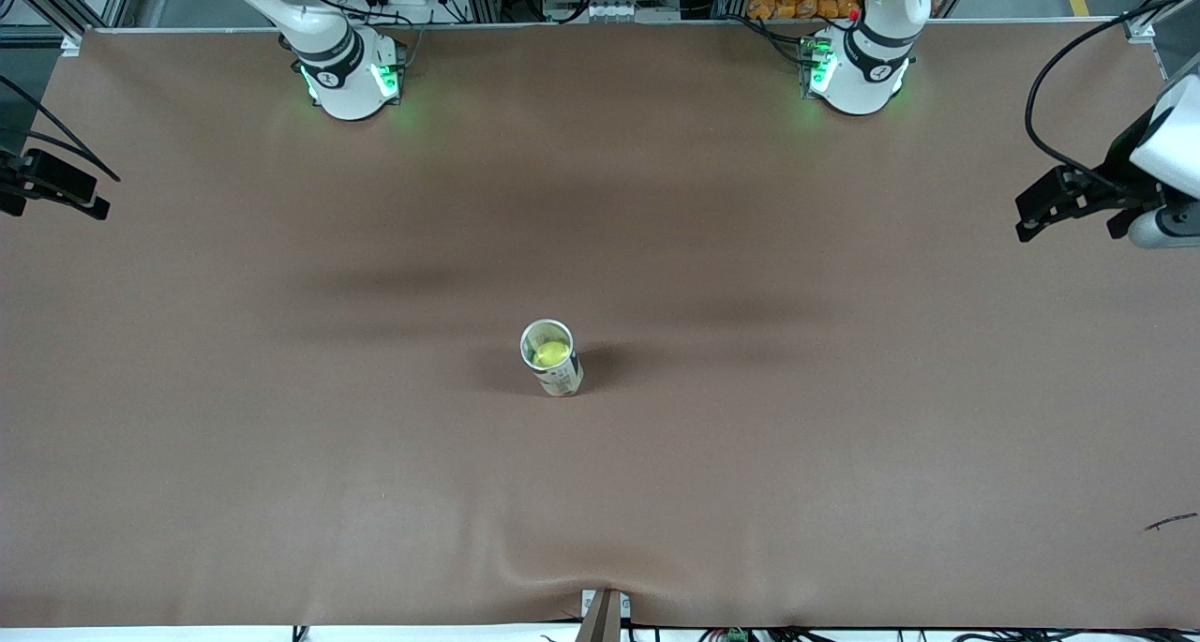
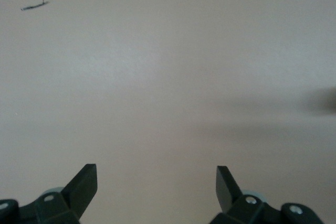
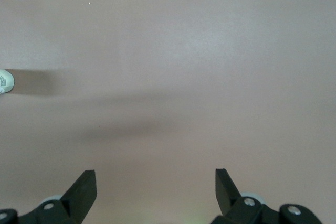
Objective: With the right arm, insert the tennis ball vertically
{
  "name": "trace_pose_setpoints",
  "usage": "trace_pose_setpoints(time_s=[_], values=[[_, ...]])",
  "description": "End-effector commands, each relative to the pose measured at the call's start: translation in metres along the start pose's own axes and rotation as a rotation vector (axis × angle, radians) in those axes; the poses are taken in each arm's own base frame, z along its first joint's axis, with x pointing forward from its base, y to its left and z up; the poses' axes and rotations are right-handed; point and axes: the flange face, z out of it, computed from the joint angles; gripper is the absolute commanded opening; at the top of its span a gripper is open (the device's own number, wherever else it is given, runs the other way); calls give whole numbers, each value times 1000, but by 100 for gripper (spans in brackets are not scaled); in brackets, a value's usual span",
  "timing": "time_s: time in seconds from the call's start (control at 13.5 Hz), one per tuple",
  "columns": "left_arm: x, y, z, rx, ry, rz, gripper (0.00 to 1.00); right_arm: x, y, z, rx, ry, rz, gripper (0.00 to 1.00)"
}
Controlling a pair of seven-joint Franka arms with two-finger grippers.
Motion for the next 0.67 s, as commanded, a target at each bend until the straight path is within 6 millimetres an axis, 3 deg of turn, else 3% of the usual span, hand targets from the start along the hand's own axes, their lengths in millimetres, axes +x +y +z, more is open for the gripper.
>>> trace_pose_setpoints(time_s=[0.0, 0.3, 0.59], values=[[-20, -3, -7, -46, -41, 3, 100, 2, 1, -4, -1, 3, 14, 100], [-47, 7, -4, -34, -71, 21, 100, 1, 1, -4, -1, 0, 14, 100], [-55, -14, -11, -31, -90, 0, 100, 1, 1, -4, -1, 0, 14, 100]])
